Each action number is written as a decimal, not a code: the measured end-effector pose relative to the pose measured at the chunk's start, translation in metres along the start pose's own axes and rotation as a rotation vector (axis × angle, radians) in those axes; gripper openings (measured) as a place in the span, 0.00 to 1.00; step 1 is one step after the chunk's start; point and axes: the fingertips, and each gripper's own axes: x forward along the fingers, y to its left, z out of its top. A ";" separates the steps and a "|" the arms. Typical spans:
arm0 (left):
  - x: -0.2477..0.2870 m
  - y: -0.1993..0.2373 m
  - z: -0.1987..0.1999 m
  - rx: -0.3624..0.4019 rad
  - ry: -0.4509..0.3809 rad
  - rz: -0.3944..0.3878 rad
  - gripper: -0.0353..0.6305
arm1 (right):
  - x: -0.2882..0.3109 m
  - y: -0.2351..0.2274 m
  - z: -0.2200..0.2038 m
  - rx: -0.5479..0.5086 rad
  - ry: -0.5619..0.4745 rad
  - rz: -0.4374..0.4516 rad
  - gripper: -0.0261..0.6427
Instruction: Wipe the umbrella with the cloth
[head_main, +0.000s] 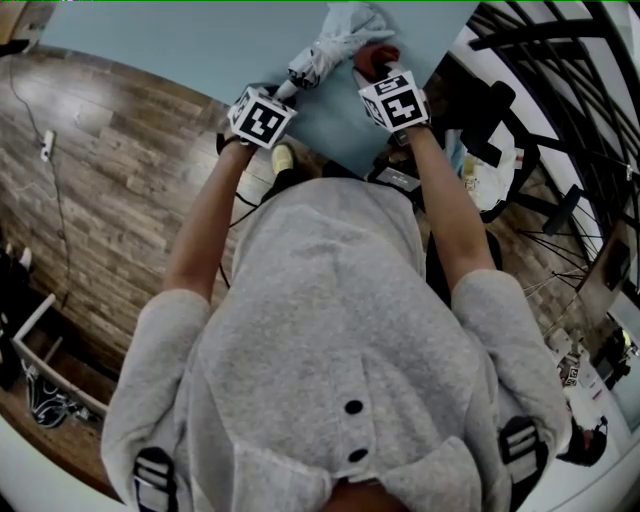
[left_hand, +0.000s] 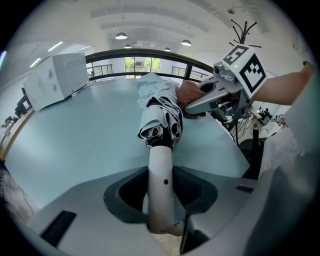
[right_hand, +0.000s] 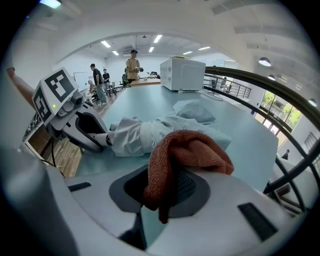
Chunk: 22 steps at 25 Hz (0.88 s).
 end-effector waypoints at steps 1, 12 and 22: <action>0.000 0.000 0.000 -0.001 0.001 -0.002 0.29 | 0.001 0.002 0.000 -0.002 0.002 0.003 0.15; 0.001 0.001 0.001 -0.004 0.000 -0.010 0.29 | 0.008 0.037 0.007 -0.055 0.006 0.077 0.15; 0.000 0.000 -0.001 -0.011 0.001 -0.009 0.29 | 0.011 0.055 0.009 -0.070 0.020 0.121 0.15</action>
